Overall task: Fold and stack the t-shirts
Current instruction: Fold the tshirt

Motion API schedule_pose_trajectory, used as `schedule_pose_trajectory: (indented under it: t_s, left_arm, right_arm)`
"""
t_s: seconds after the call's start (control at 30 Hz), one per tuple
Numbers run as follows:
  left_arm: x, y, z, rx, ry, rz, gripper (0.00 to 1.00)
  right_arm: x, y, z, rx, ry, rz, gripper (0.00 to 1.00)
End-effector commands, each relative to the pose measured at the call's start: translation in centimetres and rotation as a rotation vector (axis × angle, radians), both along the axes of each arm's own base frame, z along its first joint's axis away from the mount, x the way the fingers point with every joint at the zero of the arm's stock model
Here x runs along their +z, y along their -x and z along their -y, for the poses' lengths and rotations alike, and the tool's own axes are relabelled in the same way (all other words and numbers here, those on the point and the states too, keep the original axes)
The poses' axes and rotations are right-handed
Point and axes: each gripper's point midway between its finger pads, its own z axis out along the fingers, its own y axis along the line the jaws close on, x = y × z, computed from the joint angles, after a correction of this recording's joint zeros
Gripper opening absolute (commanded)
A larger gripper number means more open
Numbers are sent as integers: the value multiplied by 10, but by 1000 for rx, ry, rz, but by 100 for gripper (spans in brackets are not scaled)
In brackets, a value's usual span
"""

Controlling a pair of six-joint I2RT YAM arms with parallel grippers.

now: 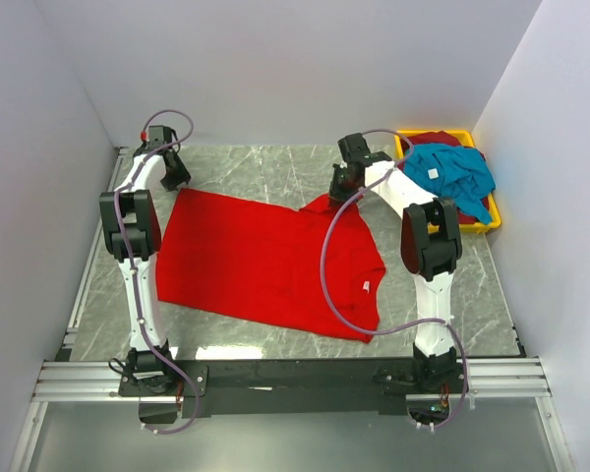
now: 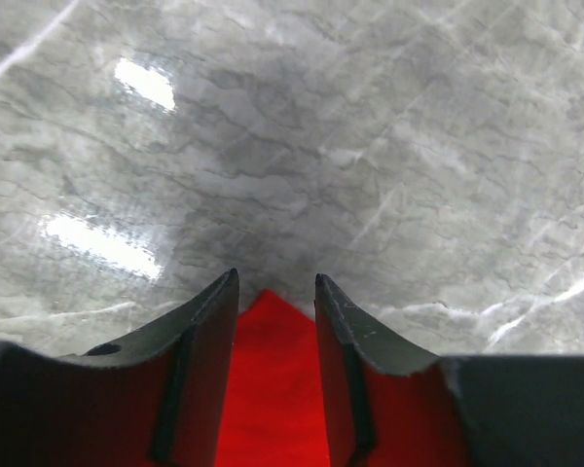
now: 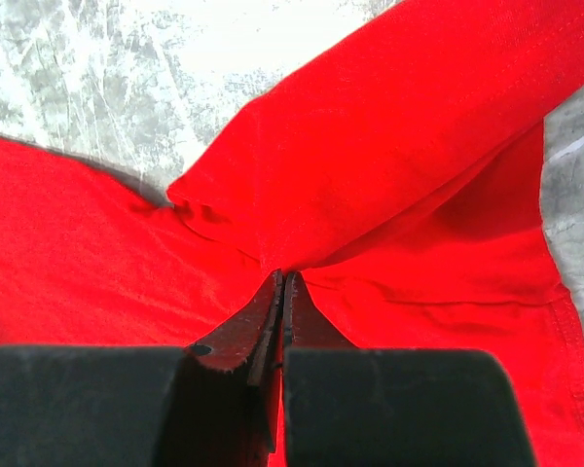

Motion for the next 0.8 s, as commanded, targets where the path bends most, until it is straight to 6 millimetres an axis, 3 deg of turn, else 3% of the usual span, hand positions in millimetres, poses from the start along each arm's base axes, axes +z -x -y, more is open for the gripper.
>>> schedule_pose_trajectory:
  t_s: [0.0,0.4,0.67,0.77]
  left_arm:
    - [12,-2,-8,19,-41,21,44]
    - [-2,-2,9,-27,-15,0,40]
    - [-10,5,13,-35,-15,-26,33]
    - [-12,8,12,-32,-21,-36,26]
  right_arm:
    - [29,1,-3,-1,-22,57,0]
    - [33,2,0,-8,-13,64,0]
    - [31,7,1,-11,-13,59,0]
    - [31,8,1,-11,-13,61,0]
